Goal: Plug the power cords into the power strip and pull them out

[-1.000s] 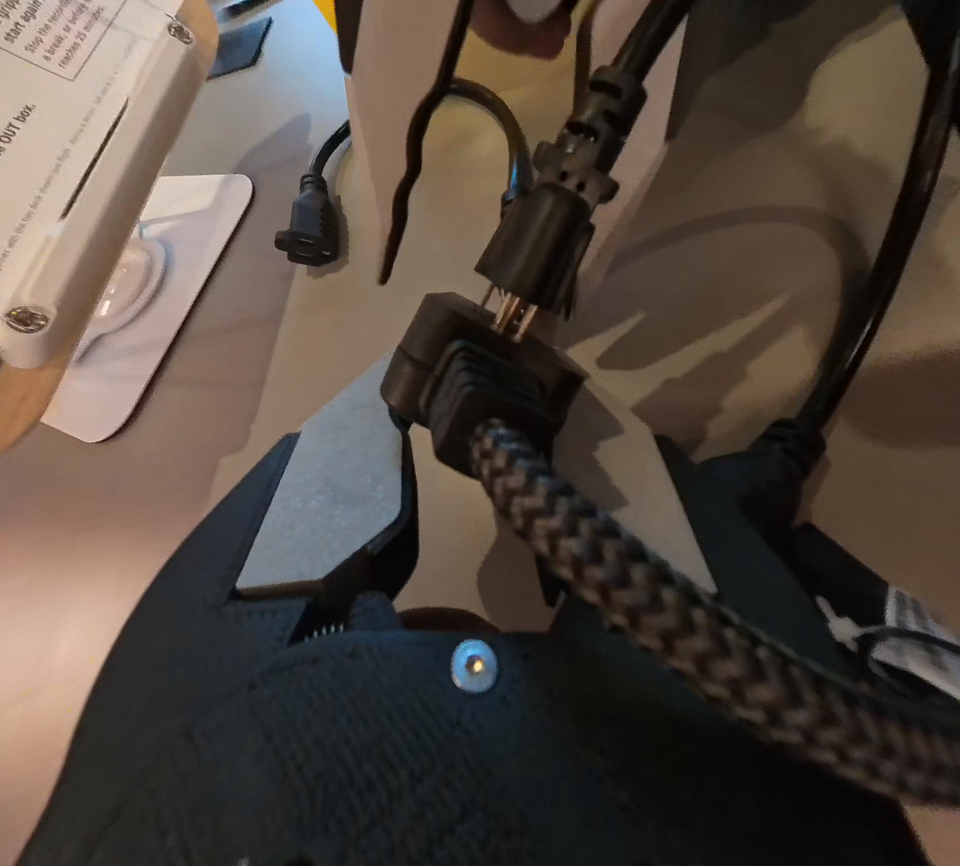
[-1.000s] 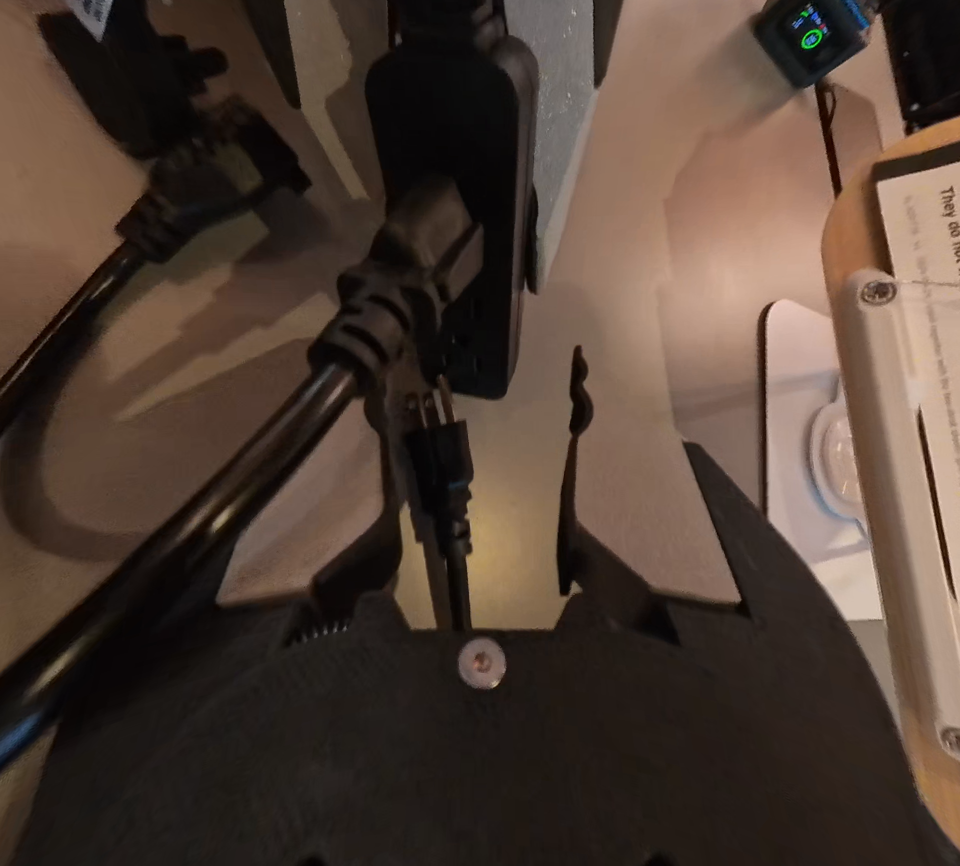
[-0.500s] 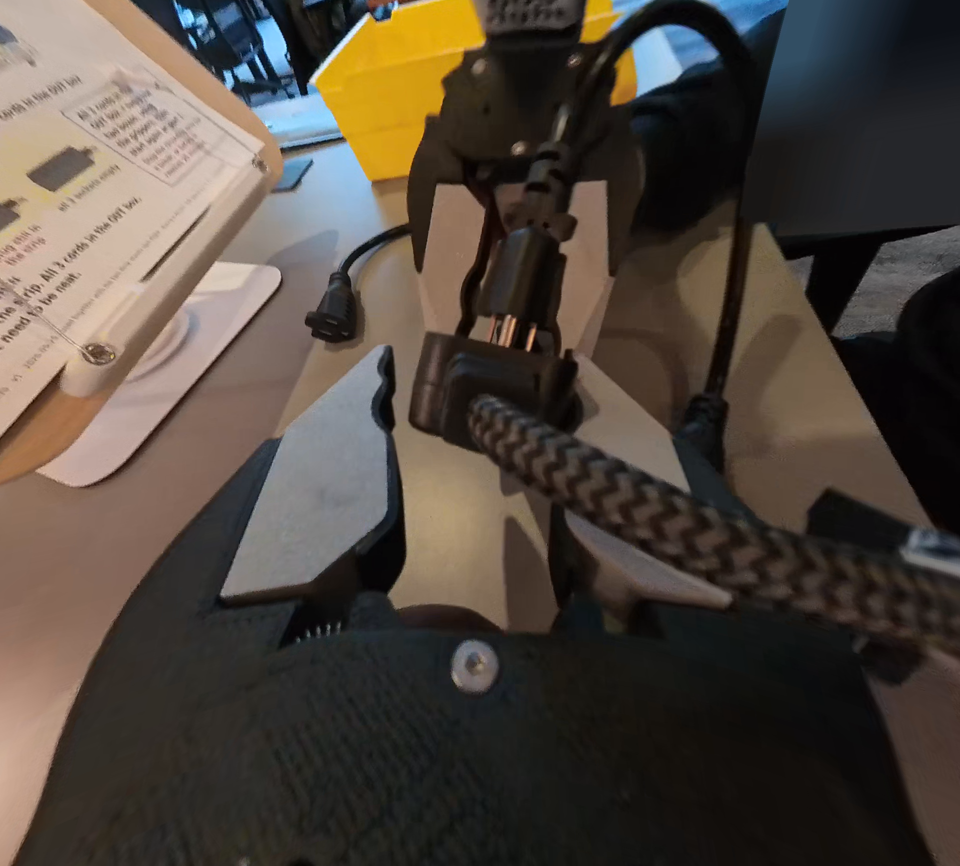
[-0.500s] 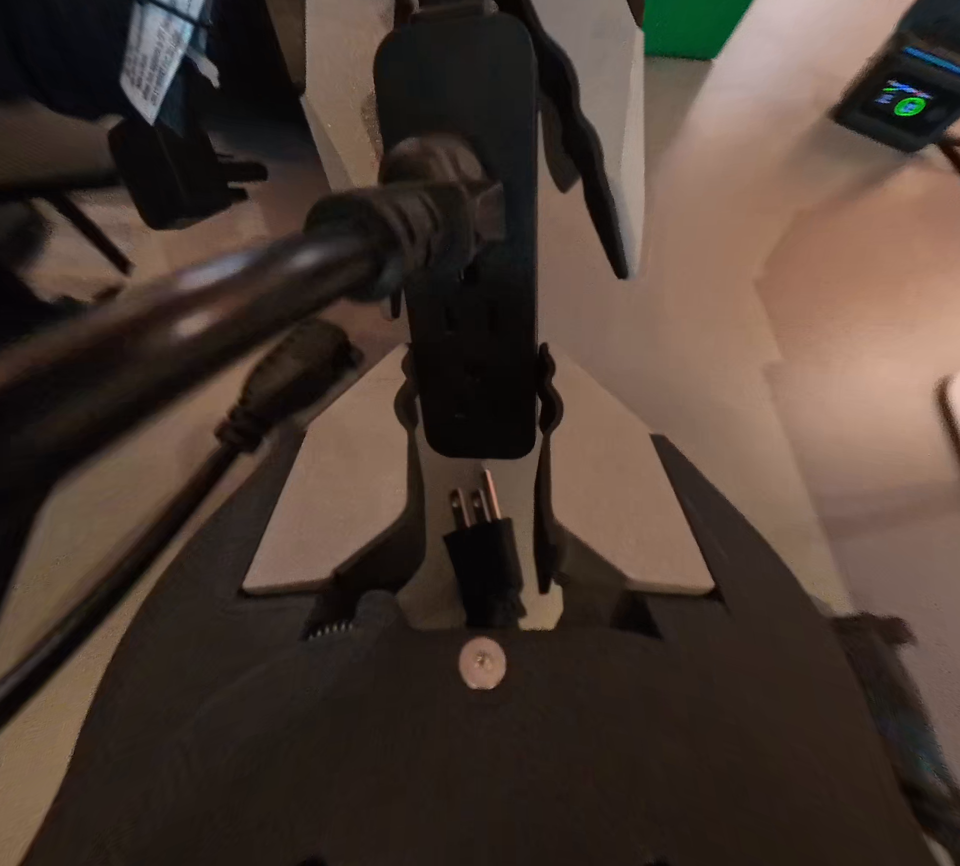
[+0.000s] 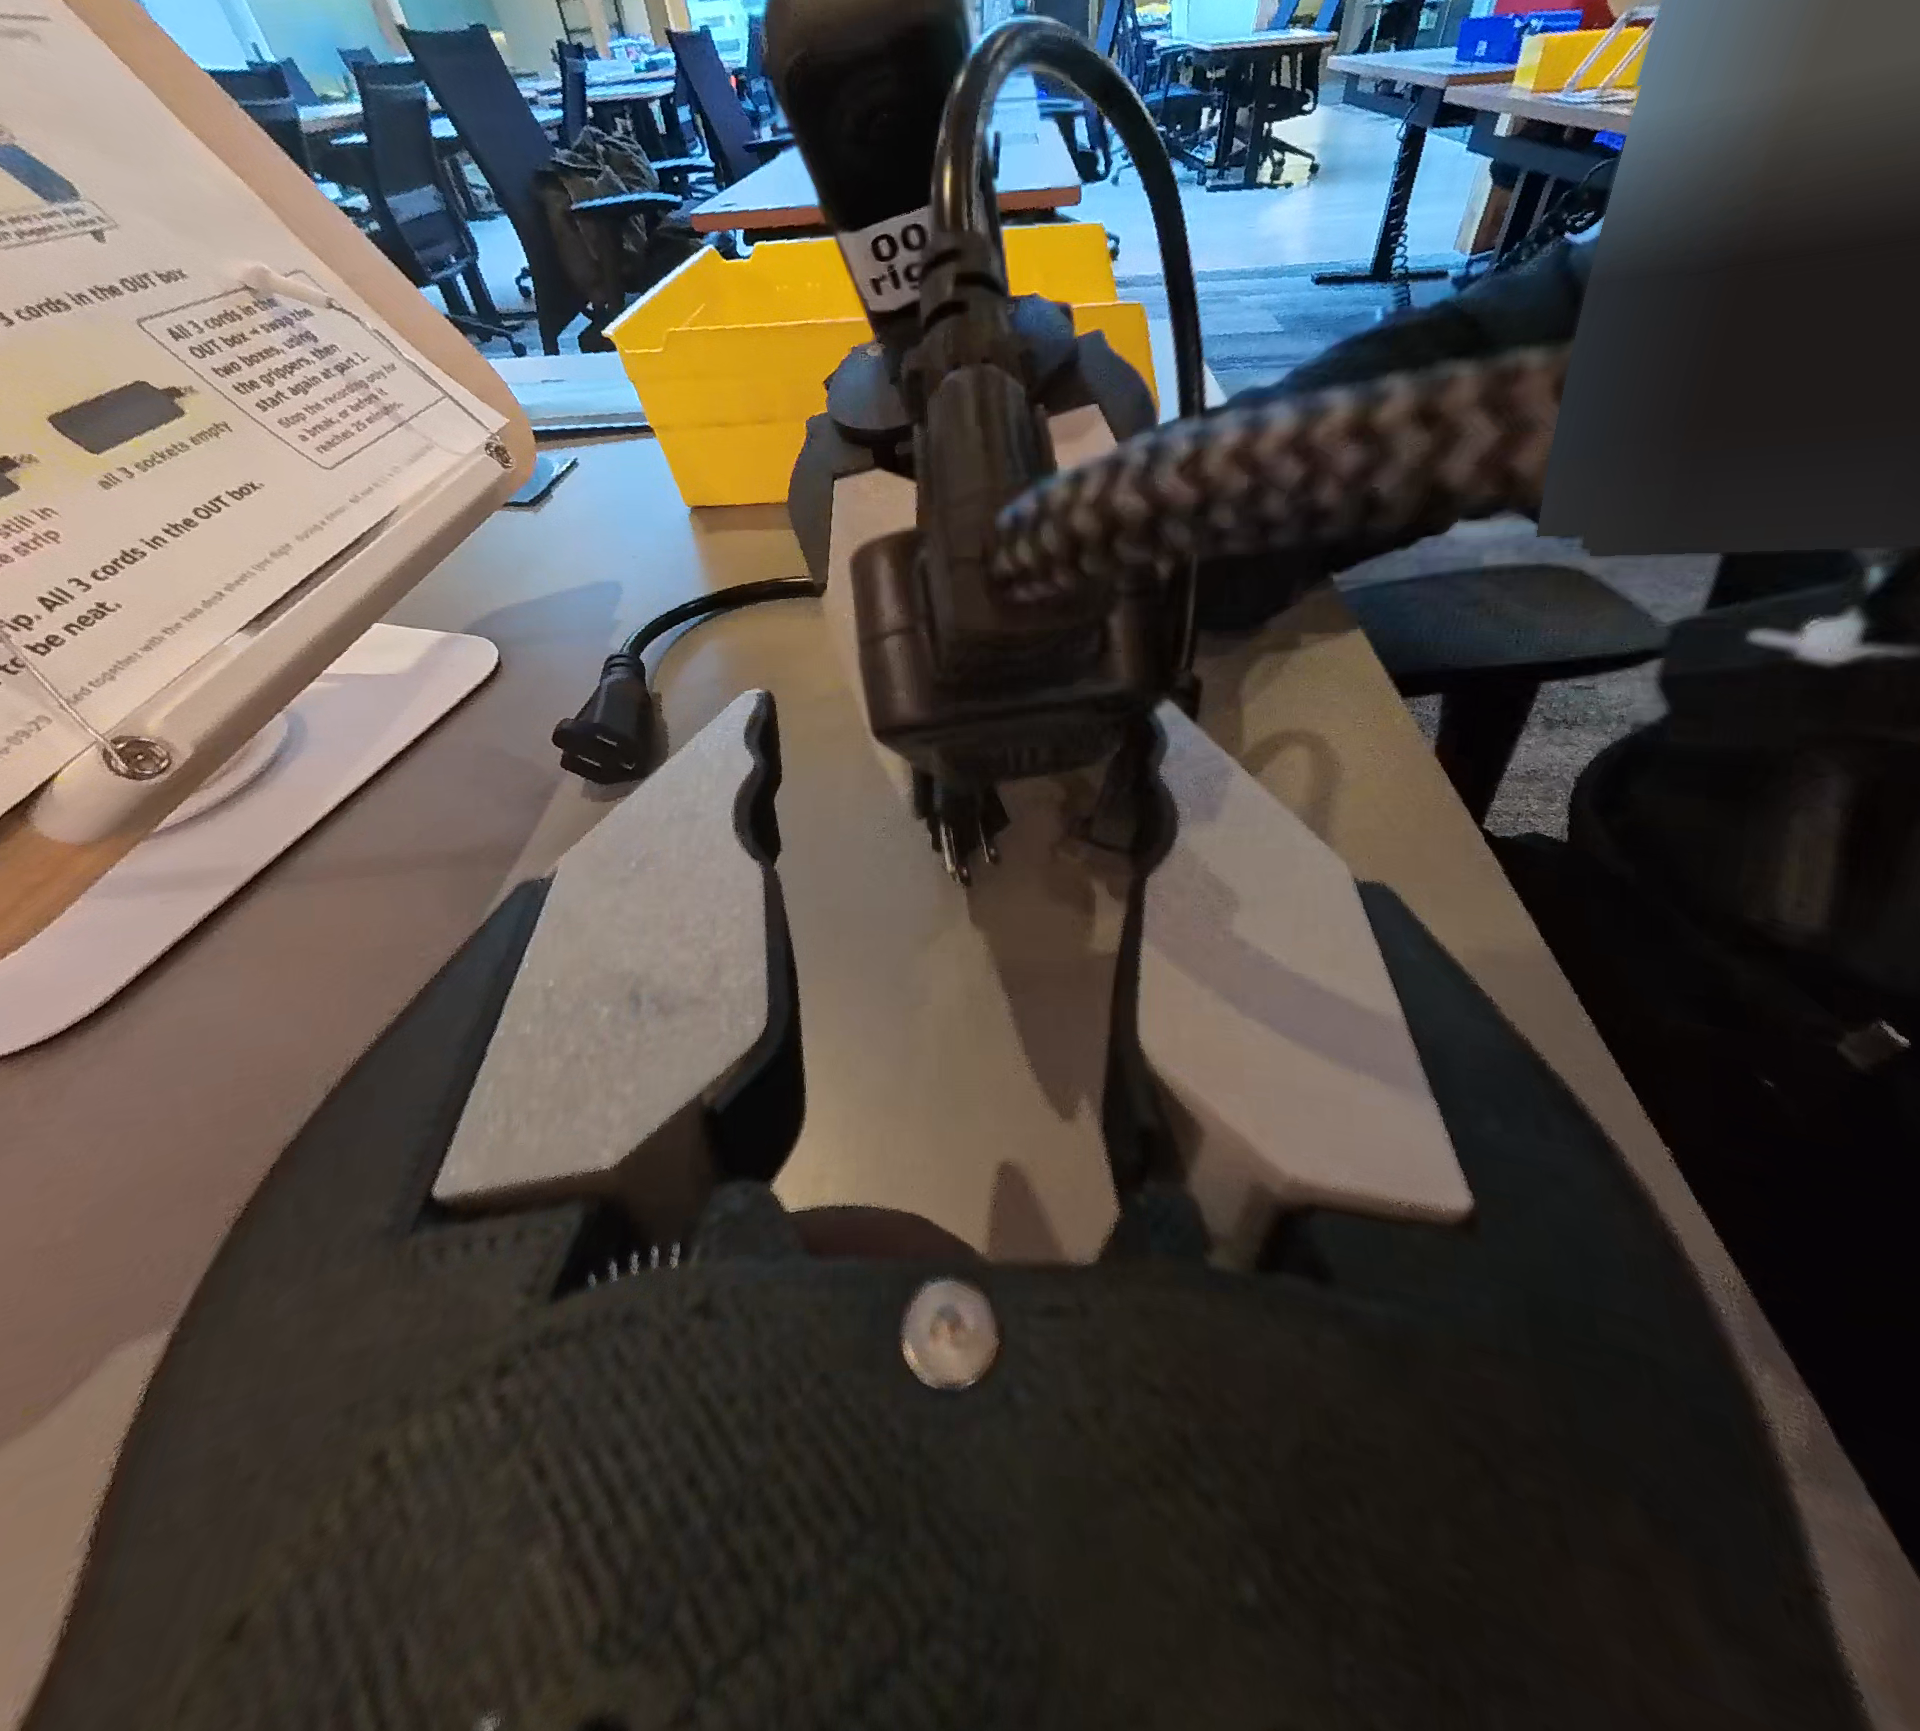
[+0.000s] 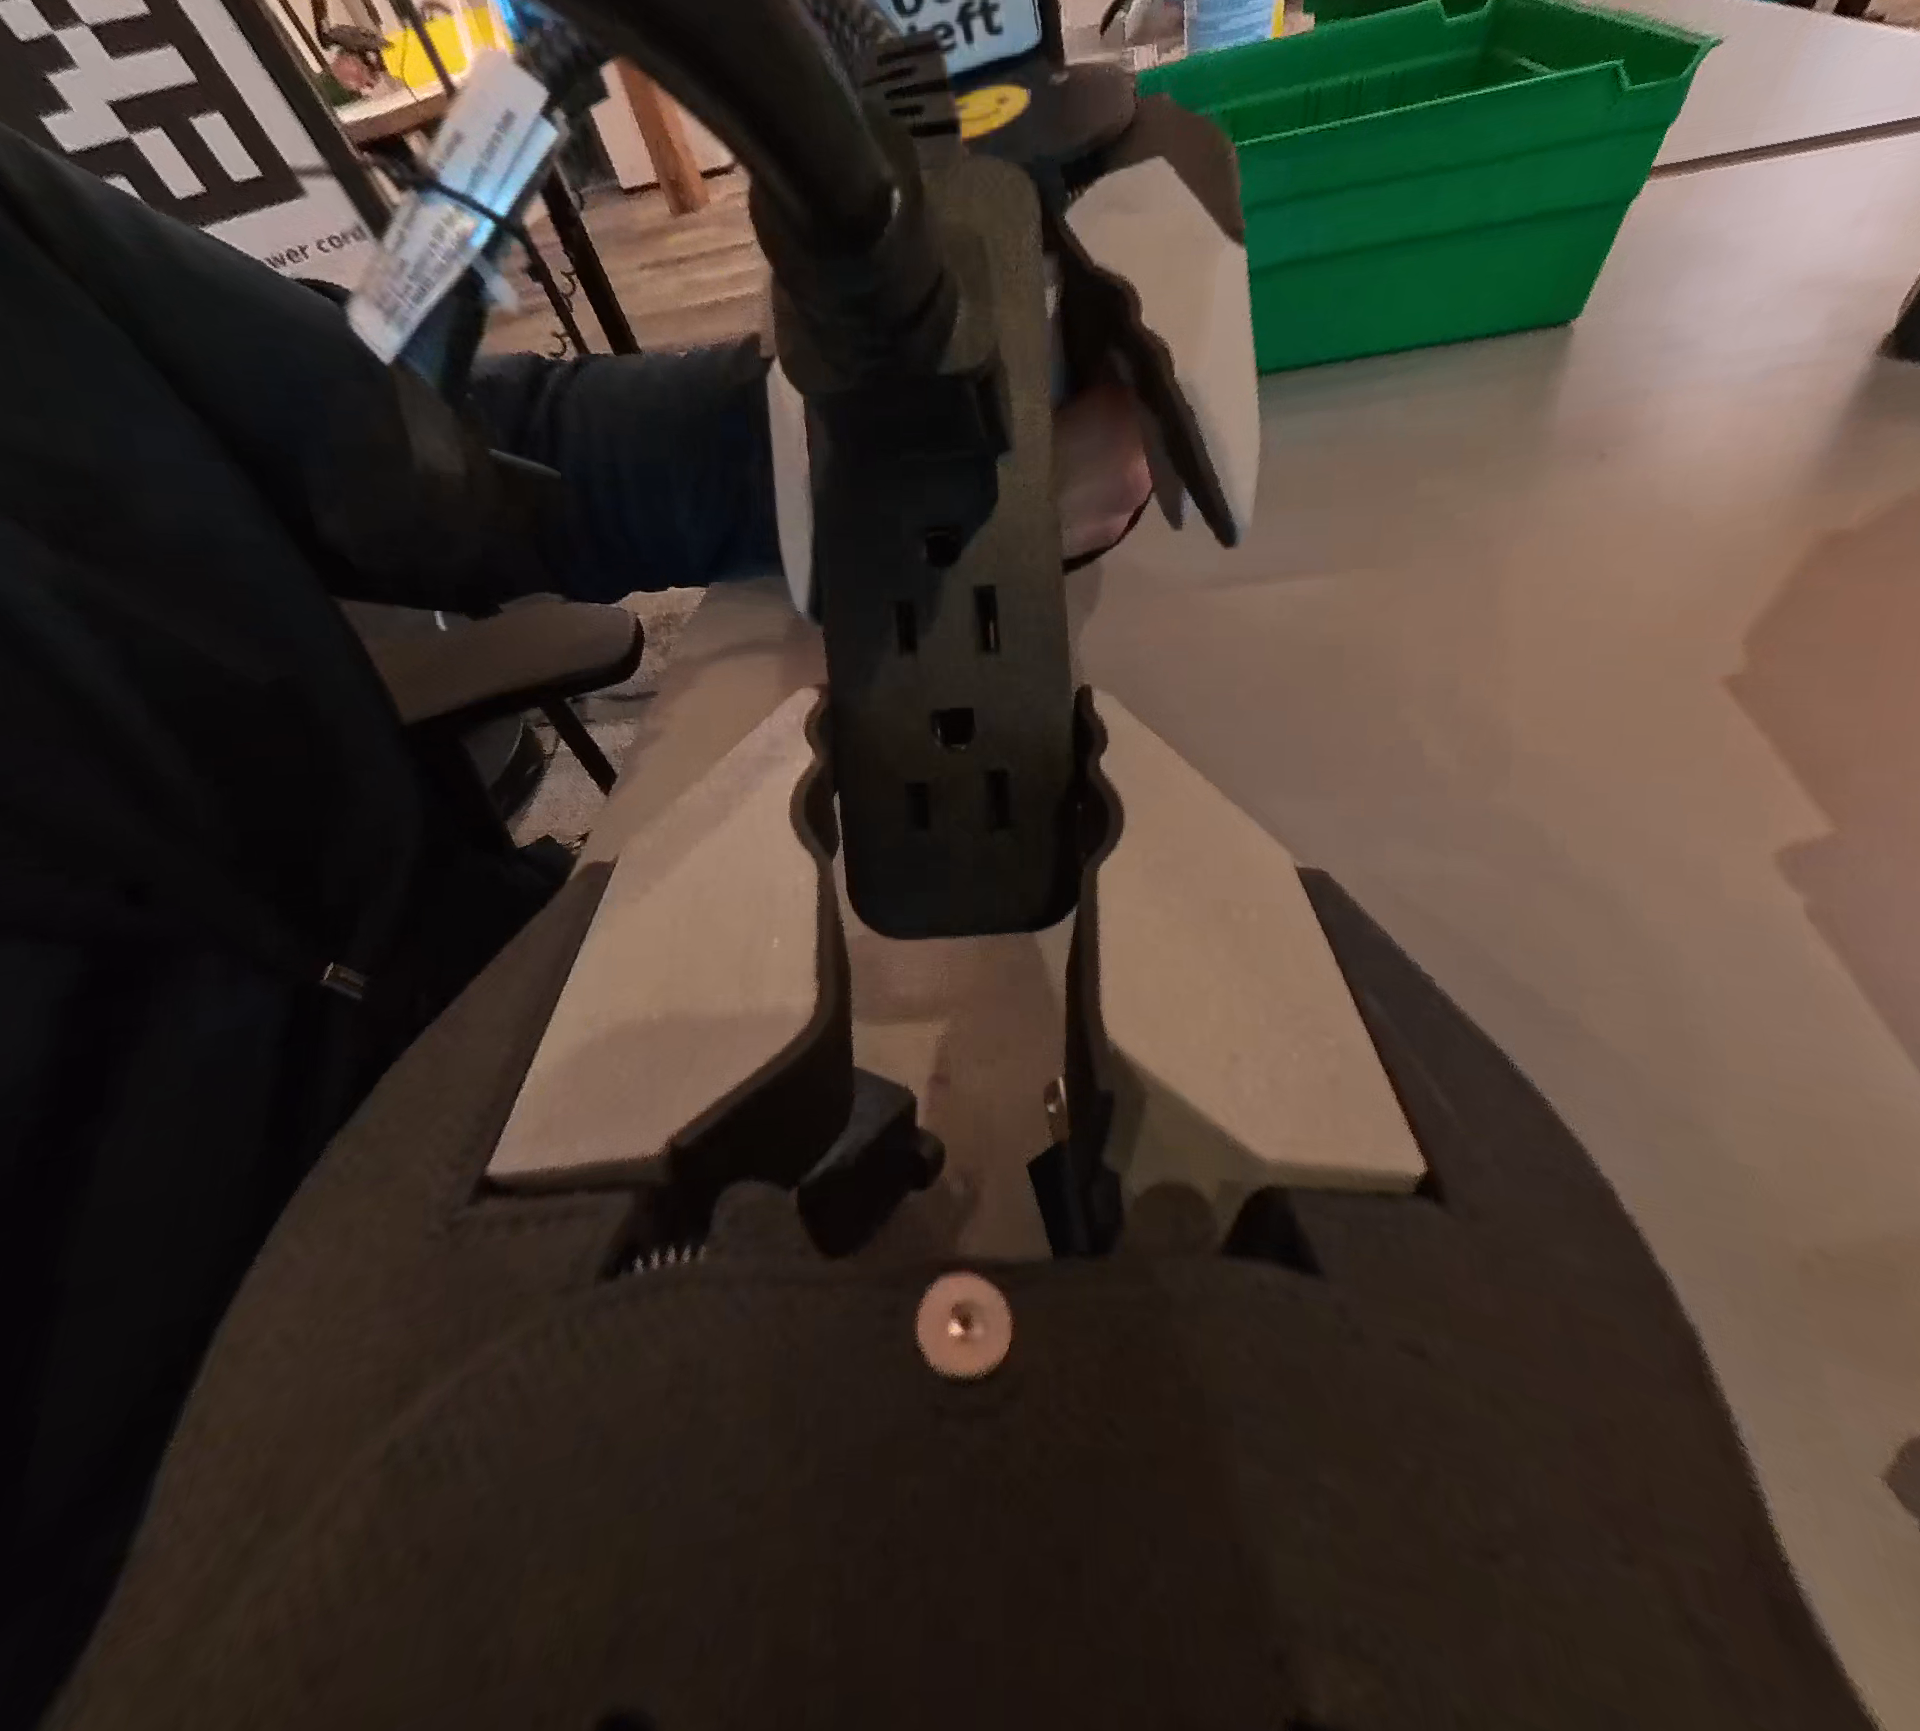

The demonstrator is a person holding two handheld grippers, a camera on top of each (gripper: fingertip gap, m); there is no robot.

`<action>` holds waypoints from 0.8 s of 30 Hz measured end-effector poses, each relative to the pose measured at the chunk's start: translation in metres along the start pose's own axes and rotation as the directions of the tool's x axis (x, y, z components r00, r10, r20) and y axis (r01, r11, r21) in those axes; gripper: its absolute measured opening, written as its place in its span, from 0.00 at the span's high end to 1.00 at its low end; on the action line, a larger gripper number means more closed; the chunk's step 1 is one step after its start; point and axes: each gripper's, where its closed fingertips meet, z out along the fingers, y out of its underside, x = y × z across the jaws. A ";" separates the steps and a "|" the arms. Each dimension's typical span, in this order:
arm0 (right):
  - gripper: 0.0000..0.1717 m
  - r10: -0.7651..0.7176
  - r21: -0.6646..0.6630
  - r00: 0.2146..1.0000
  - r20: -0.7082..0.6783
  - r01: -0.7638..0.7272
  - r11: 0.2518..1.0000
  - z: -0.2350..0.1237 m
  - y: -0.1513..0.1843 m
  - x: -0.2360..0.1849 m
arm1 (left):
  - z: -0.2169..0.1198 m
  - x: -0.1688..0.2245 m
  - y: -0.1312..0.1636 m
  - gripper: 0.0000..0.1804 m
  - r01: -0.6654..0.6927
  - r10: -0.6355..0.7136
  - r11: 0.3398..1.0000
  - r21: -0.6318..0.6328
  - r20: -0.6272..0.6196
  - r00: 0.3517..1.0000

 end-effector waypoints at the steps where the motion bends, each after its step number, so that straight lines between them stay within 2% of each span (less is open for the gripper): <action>1: 0.76 -0.004 -0.004 1.000 -0.014 0.004 1.000 0.000 0.000 0.001 | 0.002 -0.001 -0.001 0.65 0.016 -0.016 1.000 0.009 0.006 1.000; 3: 0.76 -0.020 -0.025 0.998 -0.062 0.019 1.000 0.001 0.002 0.007 | 0.006 0.003 -0.007 0.75 0.051 -0.051 0.998 0.036 -0.016 0.999; 6: 0.76 -0.085 -0.077 0.987 -0.134 0.075 0.994 0.001 0.006 0.013 | 0.010 -0.001 -0.003 0.75 0.023 -0.023 1.000 -0.014 0.019 1.000; 10: 0.76 -0.065 -0.124 0.993 -0.103 0.052 0.991 0.001 0.014 0.013 | 0.013 -0.002 0.000 0.75 0.065 -0.063 0.997 -0.046 0.033 0.997; 17: 0.76 0.010 -0.155 0.998 -0.056 -0.018 0.988 0.004 0.026 0.015 | 0.015 -0.008 -0.015 0.75 0.168 -0.170 0.985 0.021 0.072 0.983; 21: 0.77 -0.011 -0.188 0.999 -0.031 0.005 0.982 0.012 0.029 0.009 | 0.017 -0.002 -0.018 0.75 0.166 -0.166 0.986 0.022 0.042 0.985; 24: 0.78 -0.036 -0.196 0.998 -0.054 0.025 0.980 0.012 0.029 0.009 | 0.010 0.004 -0.010 0.75 0.186 -0.186 0.982 -0.045 0.008 0.983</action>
